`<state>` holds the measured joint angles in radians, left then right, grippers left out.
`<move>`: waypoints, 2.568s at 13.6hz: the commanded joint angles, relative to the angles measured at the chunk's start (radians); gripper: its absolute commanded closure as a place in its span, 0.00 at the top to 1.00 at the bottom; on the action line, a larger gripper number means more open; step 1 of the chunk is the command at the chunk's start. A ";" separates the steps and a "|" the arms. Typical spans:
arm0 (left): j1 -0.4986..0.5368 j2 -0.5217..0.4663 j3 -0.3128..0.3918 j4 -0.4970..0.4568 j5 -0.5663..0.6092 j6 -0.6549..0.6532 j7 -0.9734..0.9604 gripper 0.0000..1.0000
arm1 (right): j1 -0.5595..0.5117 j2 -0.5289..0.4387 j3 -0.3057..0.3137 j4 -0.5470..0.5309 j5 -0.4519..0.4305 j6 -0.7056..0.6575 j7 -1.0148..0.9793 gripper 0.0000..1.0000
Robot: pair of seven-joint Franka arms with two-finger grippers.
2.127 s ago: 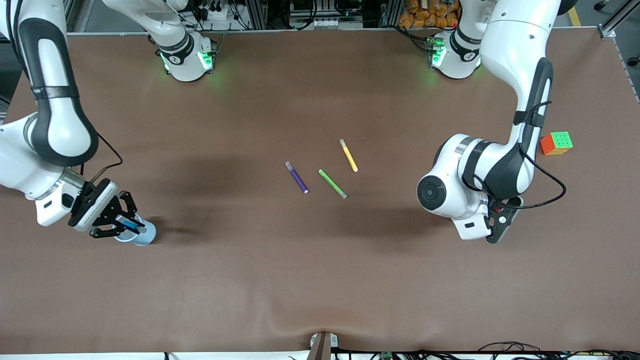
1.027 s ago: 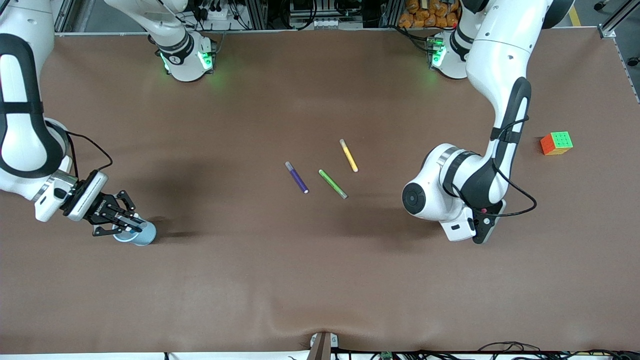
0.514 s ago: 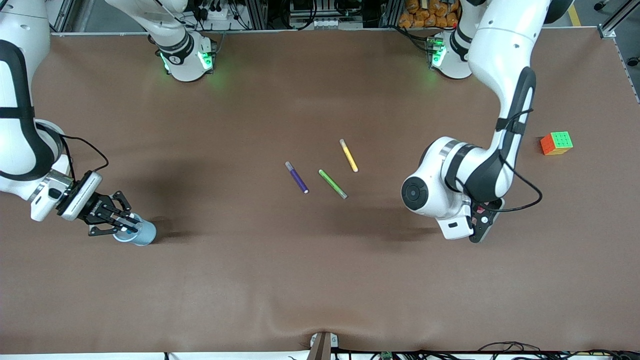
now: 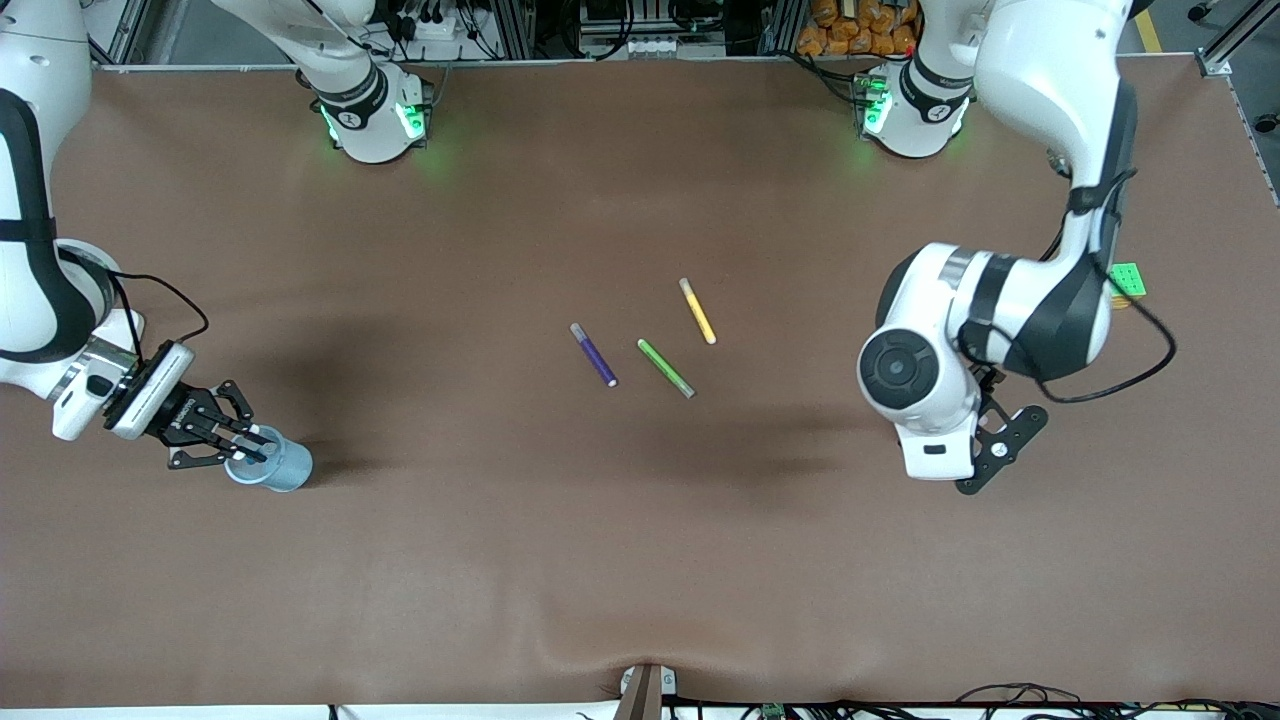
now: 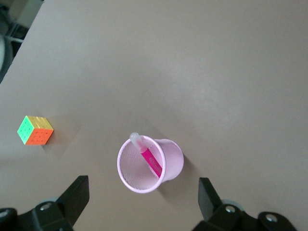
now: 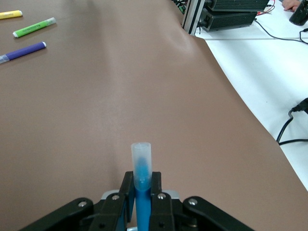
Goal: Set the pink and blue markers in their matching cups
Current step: 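Lower the pink marker into the pink cup and open the left gripper, then lower the blue marker into the light-blue cup and open the right gripper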
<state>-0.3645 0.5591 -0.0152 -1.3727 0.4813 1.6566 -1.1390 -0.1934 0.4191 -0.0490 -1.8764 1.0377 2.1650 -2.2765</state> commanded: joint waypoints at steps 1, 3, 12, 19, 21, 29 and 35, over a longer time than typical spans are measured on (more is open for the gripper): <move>0.024 -0.091 -0.005 -0.011 -0.046 -0.004 0.184 1.00 | -0.037 0.015 0.015 -0.004 0.033 -0.005 -0.044 0.00; 0.079 -0.157 -0.011 -0.011 -0.128 -0.004 0.342 1.00 | -0.040 0.021 0.015 -0.003 0.033 -0.005 -0.044 0.00; 0.168 -0.300 -0.008 -0.012 -0.314 -0.030 0.690 1.00 | -0.055 0.023 0.017 -0.004 0.030 -0.010 -0.028 1.00; 0.216 -0.360 -0.009 -0.041 -0.397 -0.052 0.820 1.00 | -0.018 -0.003 0.017 0.002 0.021 -0.002 0.115 1.00; 0.219 -0.386 -0.008 -0.063 -0.408 -0.057 0.826 1.00 | 0.002 -0.025 0.014 0.002 0.012 0.003 0.181 1.00; 0.252 -0.380 -0.009 -0.062 -0.412 -0.075 0.904 1.00 | 0.045 -0.190 0.018 0.013 -0.267 -0.004 0.630 1.00; 0.254 -0.380 -0.008 -0.063 -0.411 -0.075 0.926 1.00 | 0.061 -0.309 0.021 0.013 -0.462 -0.054 0.915 1.00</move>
<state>-0.1211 0.2000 -0.0194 -1.4191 0.0847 1.5862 -0.2346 -0.1328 0.1620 -0.0289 -1.8439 0.6373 2.1323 -1.4482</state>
